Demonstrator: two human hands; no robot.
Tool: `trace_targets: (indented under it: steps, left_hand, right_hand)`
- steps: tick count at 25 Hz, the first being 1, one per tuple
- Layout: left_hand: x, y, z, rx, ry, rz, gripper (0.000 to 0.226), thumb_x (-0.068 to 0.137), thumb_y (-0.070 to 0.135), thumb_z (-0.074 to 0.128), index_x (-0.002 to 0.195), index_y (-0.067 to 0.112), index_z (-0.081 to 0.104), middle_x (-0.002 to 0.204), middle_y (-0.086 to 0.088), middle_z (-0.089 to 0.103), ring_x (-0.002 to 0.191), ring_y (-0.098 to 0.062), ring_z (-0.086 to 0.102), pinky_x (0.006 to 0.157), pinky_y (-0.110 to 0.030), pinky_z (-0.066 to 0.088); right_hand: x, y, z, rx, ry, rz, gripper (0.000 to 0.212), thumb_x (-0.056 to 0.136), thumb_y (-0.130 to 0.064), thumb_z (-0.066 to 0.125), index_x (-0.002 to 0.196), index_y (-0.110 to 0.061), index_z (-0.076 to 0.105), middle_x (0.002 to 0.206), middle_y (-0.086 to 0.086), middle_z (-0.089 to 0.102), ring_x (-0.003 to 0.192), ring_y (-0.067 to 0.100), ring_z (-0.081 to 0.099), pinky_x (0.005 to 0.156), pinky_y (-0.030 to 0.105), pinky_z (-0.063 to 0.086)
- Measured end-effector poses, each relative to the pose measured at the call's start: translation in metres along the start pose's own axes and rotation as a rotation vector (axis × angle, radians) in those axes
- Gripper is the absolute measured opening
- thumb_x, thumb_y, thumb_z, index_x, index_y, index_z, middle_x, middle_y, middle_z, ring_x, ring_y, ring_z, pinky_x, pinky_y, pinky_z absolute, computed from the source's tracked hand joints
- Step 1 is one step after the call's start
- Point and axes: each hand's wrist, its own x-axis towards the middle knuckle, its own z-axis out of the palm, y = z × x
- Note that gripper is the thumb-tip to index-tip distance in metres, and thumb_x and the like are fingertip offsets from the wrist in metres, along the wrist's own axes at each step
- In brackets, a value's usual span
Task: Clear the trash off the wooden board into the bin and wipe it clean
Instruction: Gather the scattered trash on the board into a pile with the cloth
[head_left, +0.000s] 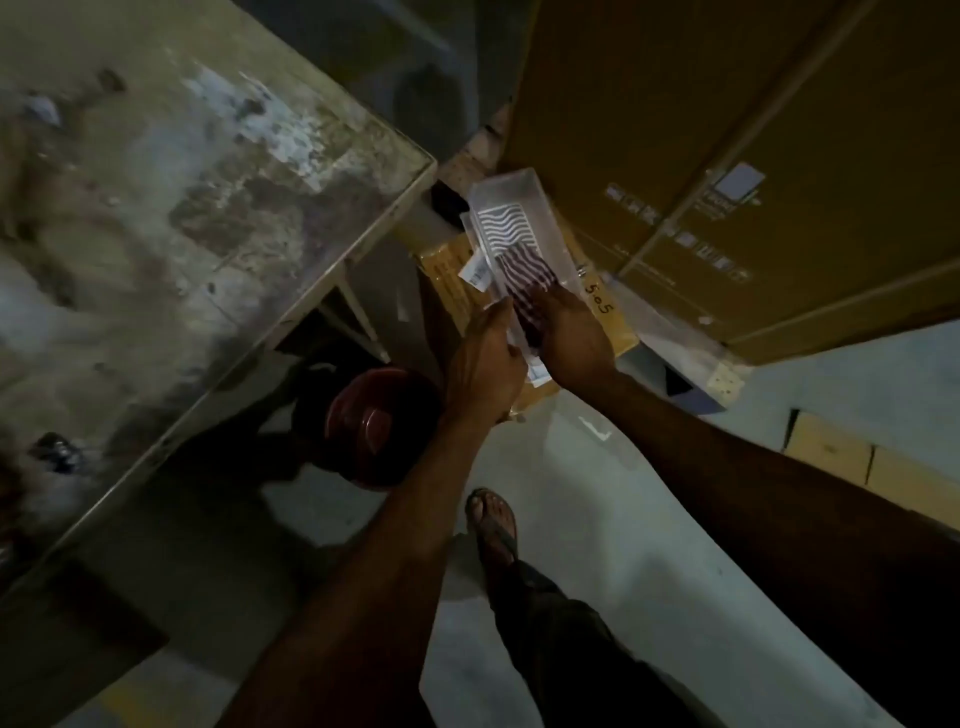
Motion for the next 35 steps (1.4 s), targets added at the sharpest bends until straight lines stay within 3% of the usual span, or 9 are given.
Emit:
trace_targets:
  steps: [4, 9, 14, 17, 24, 28, 30, 32, 35]
  left_hand:
    - [0.015, -0.012, 0.019, 0.03, -0.034, -0.012, 0.05, 0.101, 0.012, 0.051, 0.15, 0.016, 0.044, 0.149, -0.008, 0.052, 0.13, -0.029, 0.053, 0.104, -0.041, 0.048]
    - [0.008, -0.016, 0.021, -0.027, -0.024, 0.029, 0.045, 0.102, 0.01, 0.049, 0.146, 0.016, 0.049, 0.144, -0.006, 0.056, 0.121, -0.025, 0.057, 0.089, -0.028, 0.047]
    - [-0.003, 0.037, -0.024, -0.487, -0.064, -0.242, 0.046, 0.108, 0.038, 0.038, 0.147, 0.014, 0.047, 0.148, -0.008, 0.051, 0.135, -0.023, 0.048, 0.106, -0.032, 0.039]
    - [-0.03, 0.068, -0.064, -0.76, -0.004, -0.316, 0.05, 0.103, 0.051, 0.042, 0.14, 0.019, 0.054, 0.138, -0.005, 0.061, 0.125, -0.021, 0.059, 0.102, -0.033, 0.047]
    - [-0.127, 0.074, -0.172, -0.982, 0.27, -0.277, 0.028, 0.099, 0.032, 0.06, 0.125, 0.025, 0.067, 0.117, 0.0, 0.073, 0.106, -0.019, 0.07, 0.091, -0.038, 0.058]
    - [-0.199, 0.065, -0.261, -1.122, 0.444, -0.281, 0.022, 0.097, 0.017, 0.055, 0.113, 0.013, 0.068, 0.103, -0.002, 0.076, 0.089, -0.015, 0.073, 0.07, -0.028, 0.058]
    - [-0.236, 0.047, -0.301, -1.041, 0.545, -0.222, 0.017, 0.096, 0.015, 0.053, 0.109, 0.018, 0.064, 0.1, 0.004, 0.075, 0.092, -0.014, 0.071, 0.084, -0.039, 0.059]
    - [-0.271, 0.027, -0.334, -0.962, 0.616, -0.198, 0.015, 0.098, 0.015, 0.053, 0.106, 0.025, 0.06, 0.1, 0.007, 0.071, 0.093, -0.013, 0.069, 0.094, -0.045, 0.056]
    - [-0.324, -0.005, -0.37, -0.893, 0.707, -0.128, 0.022, 0.103, 0.025, 0.053, 0.124, 0.025, 0.052, 0.114, 0.009, 0.065, 0.102, -0.008, 0.066, 0.092, -0.033, 0.056]
  right_hand:
    - [0.022, 0.006, 0.012, -0.139, -0.129, 0.024, 0.06, 0.092, -0.01, 0.06, 0.15, -0.02, 0.047, 0.144, 0.018, 0.051, 0.111, 0.041, 0.063, 0.076, 0.04, 0.052]
    - [0.024, 0.005, 0.006, -0.07, -0.02, 0.062, 0.044, 0.091, -0.003, 0.06, 0.132, -0.017, 0.068, 0.114, 0.016, 0.071, 0.097, 0.035, 0.071, 0.072, 0.033, 0.052]
    - [-0.019, -0.034, -0.04, 0.277, 0.309, 0.106, 0.055, 0.094, -0.015, 0.065, 0.148, -0.016, 0.052, 0.135, 0.015, 0.064, 0.116, 0.029, 0.062, 0.089, 0.036, 0.051]
    - [-0.059, -0.076, -0.08, 0.43, 0.397, -0.002, 0.058, 0.092, -0.014, 0.065, 0.149, -0.018, 0.052, 0.137, 0.009, 0.062, 0.121, 0.024, 0.06, 0.093, 0.035, 0.052]
    - [-0.109, -0.189, -0.148, 0.466, 0.201, -0.196, 0.041, 0.096, -0.039, 0.06, 0.135, -0.026, 0.068, 0.142, -0.002, 0.058, 0.133, 0.017, 0.049, 0.11, 0.033, 0.04]
    - [-0.143, -0.279, -0.163, 0.597, 0.103, -0.269, 0.055, 0.1, -0.038, 0.055, 0.153, -0.025, 0.046, 0.159, 0.0, 0.046, 0.145, 0.017, 0.043, 0.117, 0.028, 0.035]
    - [-0.168, -0.329, -0.163, 0.779, -0.046, -0.313, 0.06, 0.105, -0.027, 0.059, 0.159, -0.021, 0.034, 0.161, -0.004, 0.04, 0.141, 0.007, 0.043, 0.111, 0.012, 0.039]
    - [-0.196, -0.372, -0.155, 0.863, -0.08, -0.367, 0.061, 0.104, -0.017, 0.061, 0.158, -0.023, 0.034, 0.153, -0.008, 0.045, 0.133, 0.002, 0.049, 0.108, 0.015, 0.046]
    - [-0.236, -0.438, -0.137, 0.871, -0.054, -0.424, 0.06, 0.099, -0.01, 0.062, 0.151, -0.031, 0.042, 0.144, -0.008, 0.057, 0.123, 0.004, 0.06, 0.098, 0.016, 0.052]
